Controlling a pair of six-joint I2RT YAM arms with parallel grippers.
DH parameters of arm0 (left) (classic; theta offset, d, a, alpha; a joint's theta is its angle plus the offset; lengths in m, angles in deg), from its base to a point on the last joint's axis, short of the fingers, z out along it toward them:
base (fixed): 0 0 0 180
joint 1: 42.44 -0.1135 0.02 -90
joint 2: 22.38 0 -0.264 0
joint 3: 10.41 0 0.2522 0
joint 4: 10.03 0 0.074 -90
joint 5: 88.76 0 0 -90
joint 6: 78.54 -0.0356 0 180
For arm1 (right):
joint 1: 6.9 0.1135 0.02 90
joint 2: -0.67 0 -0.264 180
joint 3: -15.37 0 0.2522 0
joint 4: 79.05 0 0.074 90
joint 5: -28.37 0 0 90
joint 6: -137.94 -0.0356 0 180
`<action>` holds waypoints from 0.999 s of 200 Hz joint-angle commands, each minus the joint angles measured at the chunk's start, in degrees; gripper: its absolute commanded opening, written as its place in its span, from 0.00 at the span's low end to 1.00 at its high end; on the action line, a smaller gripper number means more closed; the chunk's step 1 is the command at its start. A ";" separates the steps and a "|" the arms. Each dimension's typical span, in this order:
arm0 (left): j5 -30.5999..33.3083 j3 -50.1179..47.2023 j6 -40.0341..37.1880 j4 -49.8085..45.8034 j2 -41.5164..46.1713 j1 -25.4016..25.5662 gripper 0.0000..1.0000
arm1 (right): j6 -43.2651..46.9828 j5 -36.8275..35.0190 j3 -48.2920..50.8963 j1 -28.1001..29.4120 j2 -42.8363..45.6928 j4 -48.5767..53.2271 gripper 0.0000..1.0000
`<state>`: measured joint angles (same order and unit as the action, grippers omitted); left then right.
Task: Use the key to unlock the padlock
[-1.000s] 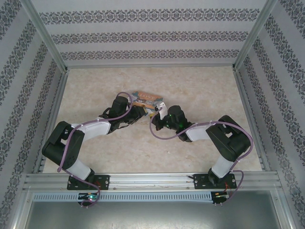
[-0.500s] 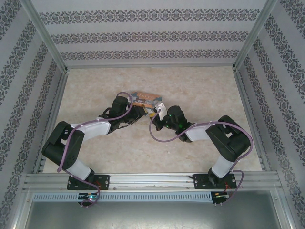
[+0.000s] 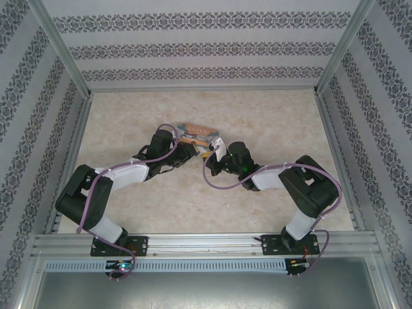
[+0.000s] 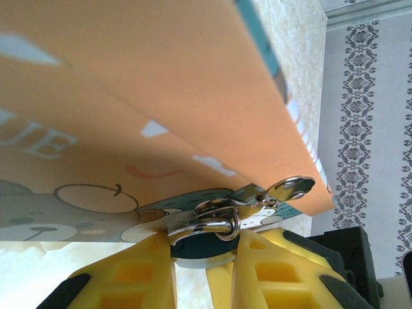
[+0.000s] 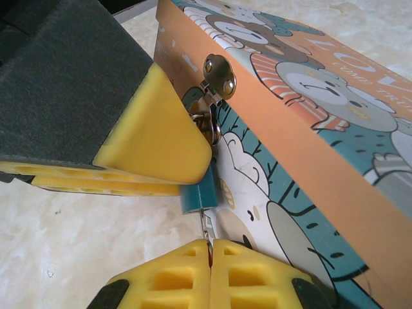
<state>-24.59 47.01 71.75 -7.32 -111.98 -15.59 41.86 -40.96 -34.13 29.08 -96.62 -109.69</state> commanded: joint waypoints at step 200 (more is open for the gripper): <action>-9.95 -0.80 0.73 6.21 -2.30 4.48 0.23 | -4.11 1.58 -1.64 1.10 0.33 -17.56 0.00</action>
<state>-24.37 46.75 74.50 -2.55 -112.68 -15.44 38.64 -43.17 -34.22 29.22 -97.95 -115.25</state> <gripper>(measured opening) 0.234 0.047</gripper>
